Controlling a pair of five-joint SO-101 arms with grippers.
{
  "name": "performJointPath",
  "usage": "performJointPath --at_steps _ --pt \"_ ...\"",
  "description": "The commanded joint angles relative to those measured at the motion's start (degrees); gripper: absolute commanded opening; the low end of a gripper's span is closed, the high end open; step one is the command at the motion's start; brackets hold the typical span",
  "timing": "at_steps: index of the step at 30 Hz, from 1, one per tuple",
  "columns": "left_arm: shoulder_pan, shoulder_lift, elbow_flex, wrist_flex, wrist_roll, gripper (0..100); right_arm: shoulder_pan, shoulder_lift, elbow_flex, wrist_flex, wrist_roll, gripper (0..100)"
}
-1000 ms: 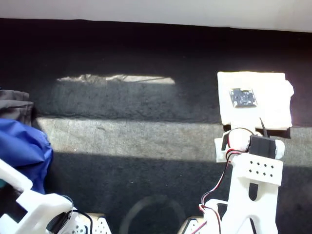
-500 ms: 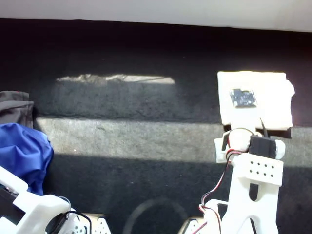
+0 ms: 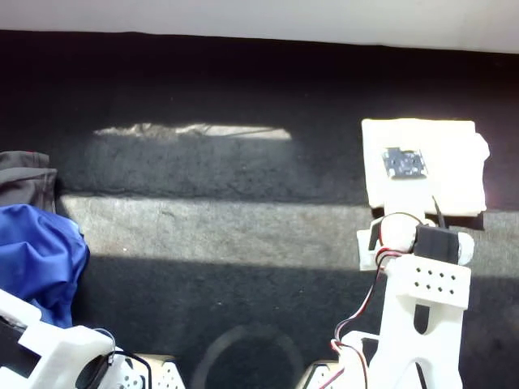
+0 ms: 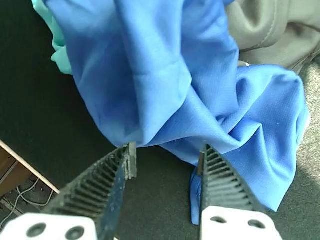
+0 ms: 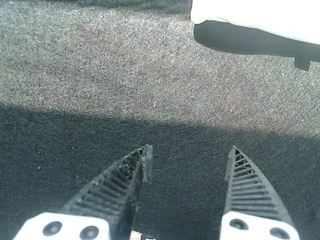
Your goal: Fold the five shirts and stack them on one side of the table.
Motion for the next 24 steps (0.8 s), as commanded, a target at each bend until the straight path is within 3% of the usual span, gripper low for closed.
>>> performJointPath --at_steps 1,6,10,14,18,24 --pt "-0.13 -2.24 0.92 -5.89 -0.35 11 -0.4 -1.27 -0.13 -0.57 0.53 23.5" --pt "-0.48 -2.24 5.85 -17.76 -0.35 11 -0.4 -1.27 -0.04 -0.57 0.53 23.5" --pt "-0.04 -2.24 8.13 -20.57 -0.44 10 -0.4 -1.27 -0.04 -0.57 0.62 23.5" --pt "1.36 -2.86 7.78 -20.22 -0.09 1 -0.4 -1.27 -0.04 -0.57 0.62 23.5" --pt "4.35 -4.44 6.29 -19.34 -0.09 1 -0.4 -1.1 -0.04 -0.57 0.62 23.5" --pt "14.46 -14.73 -2.15 -6.68 1.58 1 -0.48 -0.92 -0.04 -1.27 0.44 23.5"
